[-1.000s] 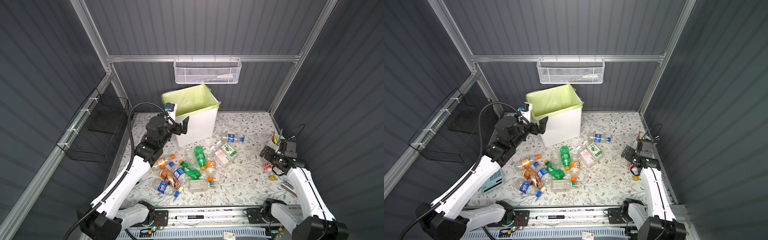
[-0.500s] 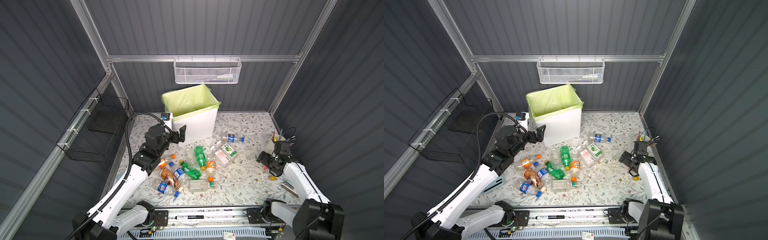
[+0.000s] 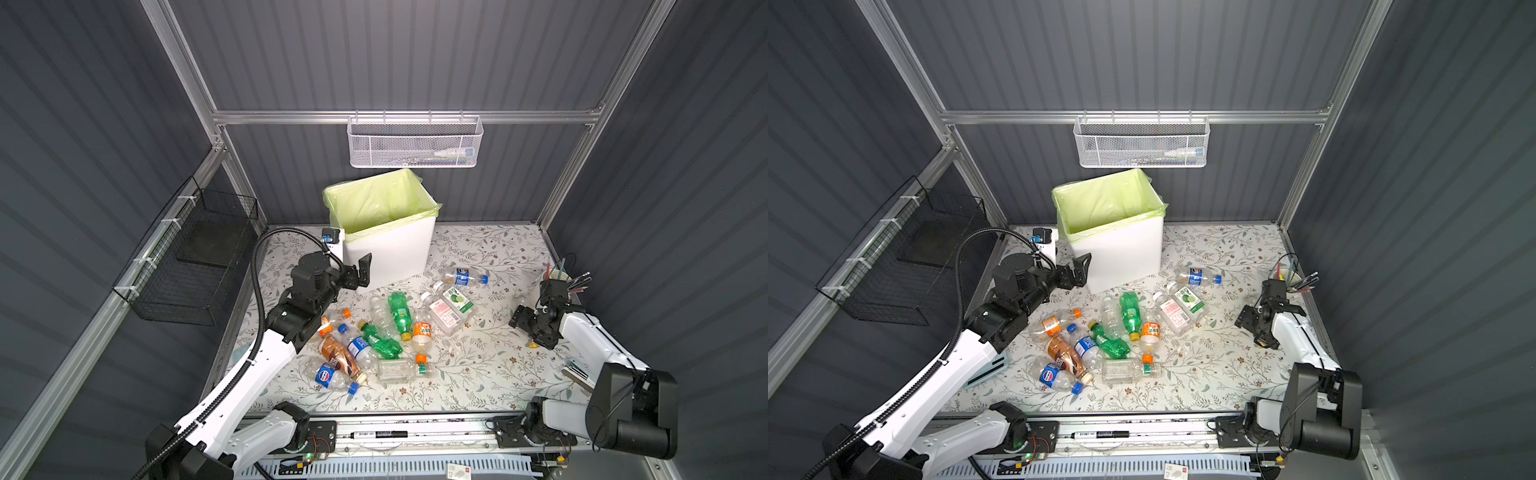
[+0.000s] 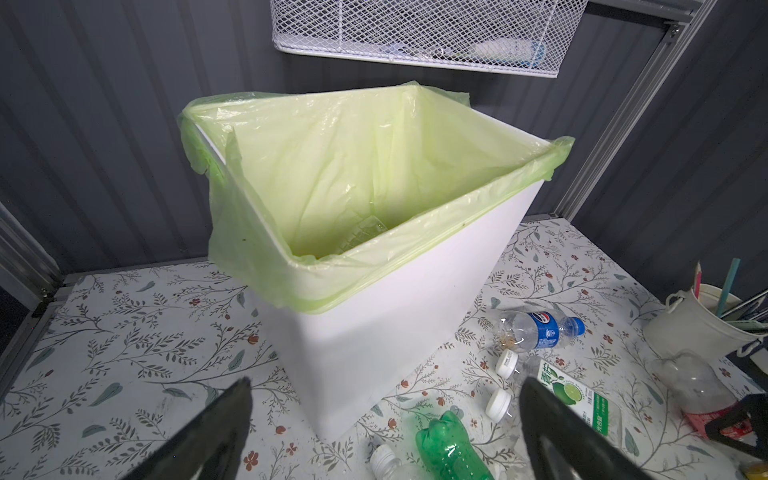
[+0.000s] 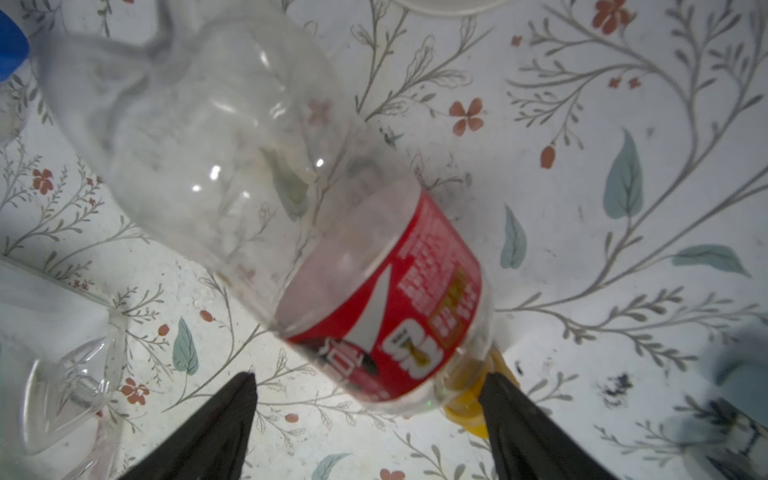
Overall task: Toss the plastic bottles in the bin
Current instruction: 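Grasp the red-labelled bottle with the right gripper while the left gripper draws back, then lift the red-labelled bottle with the right gripper over the bin and release it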
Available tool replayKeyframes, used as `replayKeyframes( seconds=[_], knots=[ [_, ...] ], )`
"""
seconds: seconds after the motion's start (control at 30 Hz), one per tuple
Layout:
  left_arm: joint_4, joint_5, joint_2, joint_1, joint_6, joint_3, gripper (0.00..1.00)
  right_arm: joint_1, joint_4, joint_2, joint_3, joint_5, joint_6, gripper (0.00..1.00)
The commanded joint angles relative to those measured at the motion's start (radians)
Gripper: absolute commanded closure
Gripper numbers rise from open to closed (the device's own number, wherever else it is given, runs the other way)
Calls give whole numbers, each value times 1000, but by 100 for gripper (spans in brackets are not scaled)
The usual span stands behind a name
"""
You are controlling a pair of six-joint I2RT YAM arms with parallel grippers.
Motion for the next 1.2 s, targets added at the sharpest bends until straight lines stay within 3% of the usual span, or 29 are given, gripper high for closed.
replayKeyframes(
  seconds=[0.0,0.17,0.33,0.53,0.73,1.17],
  knots=[
    [-22,-1,-18,0,-25,18,0,20,-41,-32,25,10,-20,12],
    [-24,-2,-18,0,-27,18,0,32,-84,-103,60,23,-33,10],
    [-29,2,-12,0,-31,15,0,31,-101,-122,104,128,-99,6],
    [-31,-7,-24,1,-41,-17,0,31,-77,26,193,127,-180,5],
    [-45,-45,-51,0,-39,-39,0,38,-62,178,277,101,-214,10],
    [-53,-79,-90,0,-41,-68,0,81,-58,338,328,133,-240,15]
  ],
)
